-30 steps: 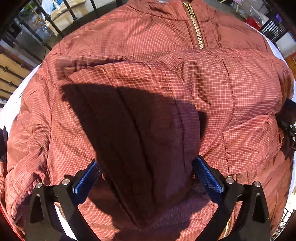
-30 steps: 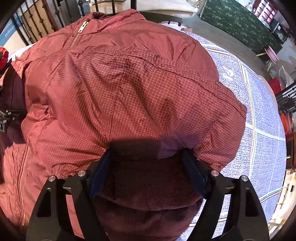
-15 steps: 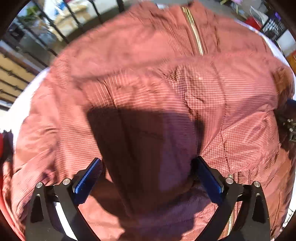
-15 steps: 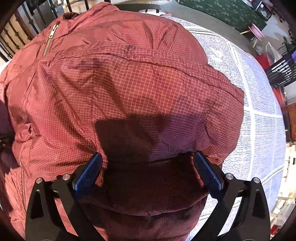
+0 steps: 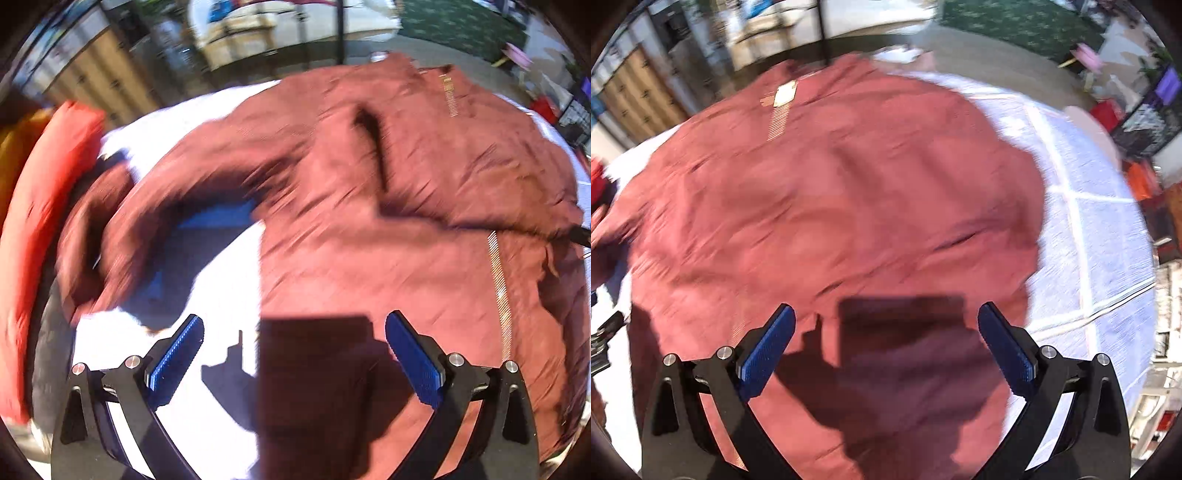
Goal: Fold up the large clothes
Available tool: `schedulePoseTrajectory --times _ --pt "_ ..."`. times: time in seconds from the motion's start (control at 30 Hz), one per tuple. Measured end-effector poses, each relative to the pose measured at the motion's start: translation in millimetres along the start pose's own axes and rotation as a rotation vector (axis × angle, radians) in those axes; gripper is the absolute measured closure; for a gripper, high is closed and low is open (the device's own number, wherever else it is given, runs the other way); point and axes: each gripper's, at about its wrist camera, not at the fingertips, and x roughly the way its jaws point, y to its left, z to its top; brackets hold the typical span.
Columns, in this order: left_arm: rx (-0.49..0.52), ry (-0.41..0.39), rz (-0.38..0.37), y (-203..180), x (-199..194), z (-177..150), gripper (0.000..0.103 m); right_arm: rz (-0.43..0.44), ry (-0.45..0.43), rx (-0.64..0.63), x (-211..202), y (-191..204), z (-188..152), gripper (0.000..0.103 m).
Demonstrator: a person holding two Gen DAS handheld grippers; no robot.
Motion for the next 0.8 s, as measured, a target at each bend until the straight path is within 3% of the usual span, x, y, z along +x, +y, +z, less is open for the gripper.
schedulePoseTrajectory --times 0.2,0.37,0.47,0.53,0.63,0.7,0.8 --pt "-0.133 -0.013 0.07 56 -22 -26 0.007 0.061 0.109 -0.078 12 57 -50 0.006" --pt "-0.178 -0.091 0.155 113 -29 24 0.008 0.081 0.091 -0.106 -1 82 -62 0.006" --pt "-0.175 -0.097 0.192 138 -22 64 0.019 0.07 0.059 -0.096 -13 80 -64 0.006" --pt "-0.172 -0.077 0.193 150 -10 86 0.024 0.065 0.045 -0.068 -26 77 -70 0.006" --pt "-0.138 0.019 0.21 155 22 99 0.026 0.062 0.045 -0.012 -27 44 -64 0.006" --pt "-0.133 0.098 0.2 153 50 98 0.032 0.061 0.055 0.031 -28 34 -67 0.006" --pt "-0.109 0.115 0.227 145 70 90 0.034 0.051 0.064 0.082 -36 15 -86 0.006"
